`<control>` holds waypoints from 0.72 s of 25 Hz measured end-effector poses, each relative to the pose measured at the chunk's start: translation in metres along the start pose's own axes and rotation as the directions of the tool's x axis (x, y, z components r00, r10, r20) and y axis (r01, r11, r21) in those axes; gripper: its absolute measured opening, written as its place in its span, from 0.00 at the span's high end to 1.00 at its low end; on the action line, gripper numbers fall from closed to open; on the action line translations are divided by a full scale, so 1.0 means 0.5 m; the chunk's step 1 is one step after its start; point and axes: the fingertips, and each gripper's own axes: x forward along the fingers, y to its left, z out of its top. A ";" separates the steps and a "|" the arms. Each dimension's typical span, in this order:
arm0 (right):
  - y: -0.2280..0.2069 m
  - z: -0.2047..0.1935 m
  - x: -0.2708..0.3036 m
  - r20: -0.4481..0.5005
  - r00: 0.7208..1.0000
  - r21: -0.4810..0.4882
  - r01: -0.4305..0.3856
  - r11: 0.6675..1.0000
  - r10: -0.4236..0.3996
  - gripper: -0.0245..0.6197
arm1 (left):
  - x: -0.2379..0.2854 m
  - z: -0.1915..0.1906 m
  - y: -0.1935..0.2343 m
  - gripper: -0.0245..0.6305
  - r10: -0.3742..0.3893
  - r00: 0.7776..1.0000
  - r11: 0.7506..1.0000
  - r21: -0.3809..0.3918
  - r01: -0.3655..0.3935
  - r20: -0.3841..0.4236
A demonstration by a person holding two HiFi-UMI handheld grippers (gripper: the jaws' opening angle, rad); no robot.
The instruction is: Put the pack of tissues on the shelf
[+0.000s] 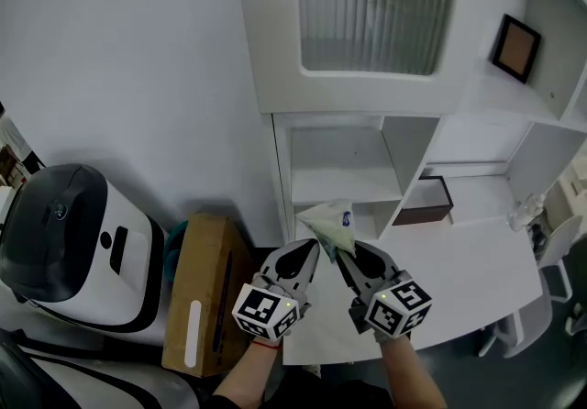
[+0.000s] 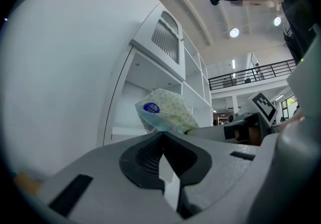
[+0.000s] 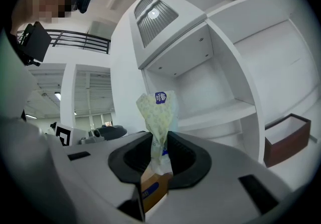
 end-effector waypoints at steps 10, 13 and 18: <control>-0.035 0.052 0.030 0.006 0.998 -0.010 0.059 0.998 -0.059 0.85 | 0.021 0.024 0.021 0.95 -0.004 1.000 1.000 -0.001 0.005 0.028; -0.050 0.072 0.042 0.006 0.998 -0.012 0.068 0.998 -0.067 0.85 | 0.031 0.030 0.023 0.95 -0.001 0.999 1.000 0.007 0.001 0.032; -0.080 0.091 0.072 -0.020 0.996 -0.005 0.091 0.996 -0.091 0.85 | 0.053 0.038 0.034 0.95 0.016 0.999 1.000 0.008 -0.016 0.036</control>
